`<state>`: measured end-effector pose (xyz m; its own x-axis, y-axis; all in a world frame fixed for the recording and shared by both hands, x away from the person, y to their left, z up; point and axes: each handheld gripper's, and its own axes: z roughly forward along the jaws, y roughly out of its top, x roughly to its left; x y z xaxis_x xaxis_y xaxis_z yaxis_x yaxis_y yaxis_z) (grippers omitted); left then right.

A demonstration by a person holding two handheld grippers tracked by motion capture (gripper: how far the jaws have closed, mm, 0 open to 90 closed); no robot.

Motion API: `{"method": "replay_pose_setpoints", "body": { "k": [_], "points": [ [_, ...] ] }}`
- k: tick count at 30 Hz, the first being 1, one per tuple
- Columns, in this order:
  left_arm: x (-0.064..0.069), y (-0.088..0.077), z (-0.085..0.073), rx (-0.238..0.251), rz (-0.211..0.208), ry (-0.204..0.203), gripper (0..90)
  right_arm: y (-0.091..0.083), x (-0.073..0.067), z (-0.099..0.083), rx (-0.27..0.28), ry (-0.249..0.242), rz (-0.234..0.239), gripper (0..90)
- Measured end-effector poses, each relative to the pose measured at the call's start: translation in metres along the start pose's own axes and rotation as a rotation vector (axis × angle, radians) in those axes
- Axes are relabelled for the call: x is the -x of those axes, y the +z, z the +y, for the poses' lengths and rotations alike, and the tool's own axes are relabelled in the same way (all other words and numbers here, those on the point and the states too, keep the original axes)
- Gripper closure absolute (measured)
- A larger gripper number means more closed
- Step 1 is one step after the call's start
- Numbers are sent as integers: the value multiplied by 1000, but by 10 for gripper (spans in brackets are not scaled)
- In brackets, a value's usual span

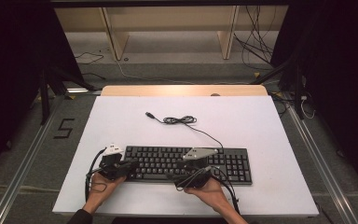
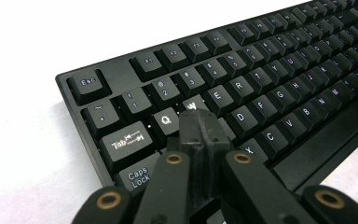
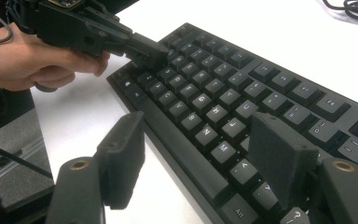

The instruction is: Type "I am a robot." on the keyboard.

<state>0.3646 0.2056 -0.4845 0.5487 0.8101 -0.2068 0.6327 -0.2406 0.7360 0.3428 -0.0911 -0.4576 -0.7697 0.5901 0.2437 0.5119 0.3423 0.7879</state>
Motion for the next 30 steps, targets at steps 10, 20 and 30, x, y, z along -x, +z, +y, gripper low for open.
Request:
{"method": "replay_pose_setpoints", "body": {
  "k": [10, 20, 30],
  "points": [
    [1, -8, 2, 41, -18, -18, 822, 0, 2, 1, 5, 5, -5, 361],
    [3, -15, 2, 71, -54, -32, 649, 1, 3, 1, 8, 7, -11, 362],
    [7, -22, 1, 94, -86, -38, 462, 3, 6, 3, 5, 7, -25, 421]
  ]
}}
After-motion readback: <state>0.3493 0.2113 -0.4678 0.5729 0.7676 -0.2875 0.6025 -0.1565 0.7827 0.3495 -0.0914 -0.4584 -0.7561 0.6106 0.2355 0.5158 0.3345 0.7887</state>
